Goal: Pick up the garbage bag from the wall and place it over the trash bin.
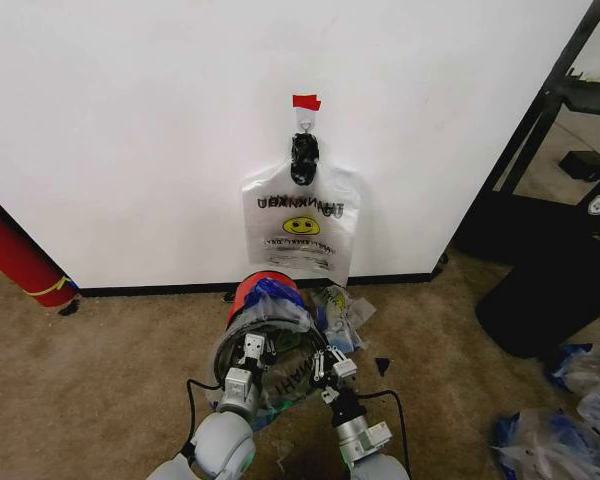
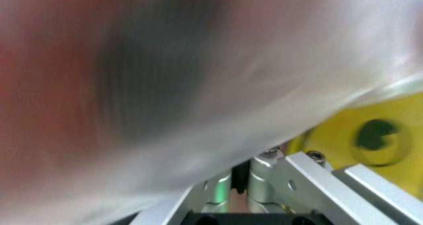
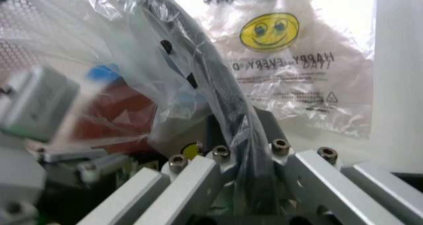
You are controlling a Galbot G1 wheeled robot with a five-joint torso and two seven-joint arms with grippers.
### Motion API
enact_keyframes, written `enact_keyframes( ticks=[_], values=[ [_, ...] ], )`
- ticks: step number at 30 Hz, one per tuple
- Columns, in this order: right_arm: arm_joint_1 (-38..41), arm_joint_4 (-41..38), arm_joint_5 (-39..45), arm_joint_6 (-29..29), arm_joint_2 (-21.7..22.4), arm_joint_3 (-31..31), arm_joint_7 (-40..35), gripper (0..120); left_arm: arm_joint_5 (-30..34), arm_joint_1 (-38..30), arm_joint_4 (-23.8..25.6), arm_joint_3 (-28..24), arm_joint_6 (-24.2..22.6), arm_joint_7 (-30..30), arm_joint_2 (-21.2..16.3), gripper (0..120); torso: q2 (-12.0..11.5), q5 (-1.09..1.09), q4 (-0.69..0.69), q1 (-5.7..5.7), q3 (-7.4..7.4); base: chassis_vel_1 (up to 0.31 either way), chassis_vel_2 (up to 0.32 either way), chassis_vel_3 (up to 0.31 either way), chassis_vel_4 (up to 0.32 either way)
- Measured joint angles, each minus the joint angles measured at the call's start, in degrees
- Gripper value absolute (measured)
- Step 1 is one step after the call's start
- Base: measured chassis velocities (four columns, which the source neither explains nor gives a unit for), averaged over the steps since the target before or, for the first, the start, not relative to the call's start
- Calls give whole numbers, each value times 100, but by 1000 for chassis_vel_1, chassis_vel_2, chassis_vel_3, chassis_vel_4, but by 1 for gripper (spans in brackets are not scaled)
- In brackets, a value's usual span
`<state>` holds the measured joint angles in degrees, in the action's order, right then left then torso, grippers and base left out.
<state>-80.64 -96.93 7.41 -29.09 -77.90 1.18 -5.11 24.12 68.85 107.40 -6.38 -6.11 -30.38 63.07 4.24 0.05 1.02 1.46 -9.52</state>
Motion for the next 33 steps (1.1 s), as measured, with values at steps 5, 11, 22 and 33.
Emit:
enact_keyframes(
  ticks=[5, 11, 22, 33],
  values=[
    [105, 145, -27, -32, -7, -9, -53, 0, 683, 46, 591, -311, -273, -678, -195, 0, 0, 9, 0, 0, 0, 0, 0, 0, 0],
    [204, 226, -43, -35, -45, -52, -126, 0, 915, -93, 706, -491, -390, -1029, -106, 0, 0, 4, -4, 0, 0, 0, 0, 0, 0],
    [132, 96, -39, -58, -51, -50, -112, 0, 609, -725, -234, -600, -211, -1253, 476, 0, 0, -8, -7, 0, 0, 0, 0, 0, 0],
    [53, -12, 80, -188, -46, -46, 162, 0, 610, -942, -609, -771, -104, -1042, 458, 0, 0, -11, -5, 0, 0, 0, 0, 0, 0]
  ],
)
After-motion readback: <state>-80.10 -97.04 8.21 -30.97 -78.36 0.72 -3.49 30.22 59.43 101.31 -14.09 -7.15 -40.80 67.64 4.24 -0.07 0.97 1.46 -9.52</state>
